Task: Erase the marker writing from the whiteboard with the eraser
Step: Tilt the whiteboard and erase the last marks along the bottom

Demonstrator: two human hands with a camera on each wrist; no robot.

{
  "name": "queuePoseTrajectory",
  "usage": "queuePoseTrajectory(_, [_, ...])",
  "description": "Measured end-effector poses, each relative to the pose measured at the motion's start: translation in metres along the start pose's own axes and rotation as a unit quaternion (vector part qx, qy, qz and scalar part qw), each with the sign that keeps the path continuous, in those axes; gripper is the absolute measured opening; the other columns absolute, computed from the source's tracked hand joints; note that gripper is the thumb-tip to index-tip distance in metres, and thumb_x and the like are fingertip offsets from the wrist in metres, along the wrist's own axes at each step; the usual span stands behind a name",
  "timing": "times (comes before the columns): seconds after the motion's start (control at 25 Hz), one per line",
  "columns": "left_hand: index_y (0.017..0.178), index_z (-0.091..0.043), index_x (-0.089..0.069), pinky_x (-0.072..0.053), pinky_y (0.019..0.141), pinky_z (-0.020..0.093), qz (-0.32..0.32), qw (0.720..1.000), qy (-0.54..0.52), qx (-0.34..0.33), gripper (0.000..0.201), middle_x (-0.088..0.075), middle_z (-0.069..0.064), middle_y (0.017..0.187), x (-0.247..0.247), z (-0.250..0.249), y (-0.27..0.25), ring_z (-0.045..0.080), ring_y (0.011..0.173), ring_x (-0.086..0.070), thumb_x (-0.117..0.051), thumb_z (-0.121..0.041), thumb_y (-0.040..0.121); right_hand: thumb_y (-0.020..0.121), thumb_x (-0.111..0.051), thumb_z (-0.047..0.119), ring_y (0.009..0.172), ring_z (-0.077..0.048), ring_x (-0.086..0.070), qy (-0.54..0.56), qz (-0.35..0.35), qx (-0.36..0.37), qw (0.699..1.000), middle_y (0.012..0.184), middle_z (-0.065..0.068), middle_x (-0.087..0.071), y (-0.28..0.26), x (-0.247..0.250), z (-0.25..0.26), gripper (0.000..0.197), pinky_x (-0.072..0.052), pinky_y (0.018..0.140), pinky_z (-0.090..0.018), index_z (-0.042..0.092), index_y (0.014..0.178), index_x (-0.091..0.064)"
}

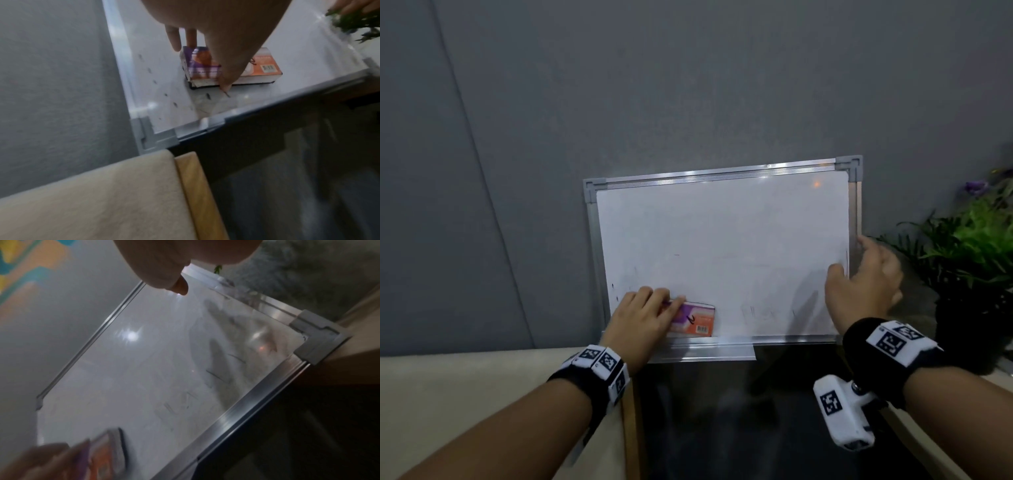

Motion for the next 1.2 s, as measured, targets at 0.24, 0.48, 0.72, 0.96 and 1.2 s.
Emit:
queuePoseTrajectory(0.24, [0.129,-0.009,-0.055,-0.044,0.068,0.039,-0.036,0.982,-0.037,0.181,0.064,-0.055,0.014,0.106,0.013,0.070,-0.020,0.032,0.088,-0.051,-0.077,-0.027,0.071,0.081,-0.060,0.017,0.128,-0.029,-0.032,-0.027,0.074,0.060,0.995,0.138,-0.009,-0.040,-0.021,-0.017,0.014,0.043,-0.020,0.108,-0.047,0.022,0.123,-0.052])
queuePoseTrajectory(0.48, [0.128,-0.013,-0.057,-0.048,0.068,0.040,0.003,0.998,-0.045,0.036,0.064,-0.058,0.012,0.108,-0.013,0.004,-0.025,0.029,0.089,-0.052,-0.078,-0.036,0.072,0.081,-0.062,0.016,0.126,-0.026,-0.037,-0.028,0.141,0.115,0.983,0.131,-0.006,-0.044,-0.048,-0.038,0.019,0.034,-0.028,0.109,-0.049,0.021,0.114,-0.058])
queuePoseTrajectory(0.72, [0.130,-0.011,-0.054,-0.049,0.070,0.040,-0.003,0.999,-0.045,-0.020,0.063,-0.057,0.011,0.108,0.002,-0.034,0.028,0.029,0.089,-0.053,-0.072,-0.029,0.073,0.080,-0.062,0.014,0.119,-0.025,-0.039,-0.047,0.134,0.107,0.984,0.124,-0.005,-0.048,-0.037,-0.024,0.010,0.030,-0.024,0.102,-0.038,0.020,0.110,-0.062])
queuePoseTrajectory(0.96, [0.128,-0.011,-0.054,-0.042,0.067,0.039,-0.012,0.997,-0.061,-0.037,0.059,-0.056,0.010,0.103,0.008,-0.095,0.071,0.029,0.085,-0.049,-0.071,-0.022,0.073,0.077,-0.061,0.011,0.117,-0.025,-0.037,-0.068,0.126,0.075,0.987,0.119,-0.005,-0.050,-0.033,0.000,-0.016,0.034,-0.027,0.100,-0.040,0.021,0.109,-0.062])
queuePoseTrajectory(1.2, [0.127,-0.013,-0.056,-0.037,0.066,0.038,-0.060,0.996,-0.067,-0.026,0.061,-0.056,0.009,0.101,0.020,-0.126,0.108,0.029,0.083,-0.048,-0.074,-0.021,0.069,0.075,-0.062,0.012,0.112,-0.026,-0.043,-0.008,0.082,0.009,0.997,0.115,-0.006,-0.055,-0.035,0.033,-0.045,0.028,-0.034,0.101,-0.049,0.026,0.099,-0.061])
Point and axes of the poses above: each hand's wrist, its own y-axis towards the middle knuckle, its own x-axis out of the back of the hand, z = x × y, the point moved 8 cm from there along y, towards the middle knuckle
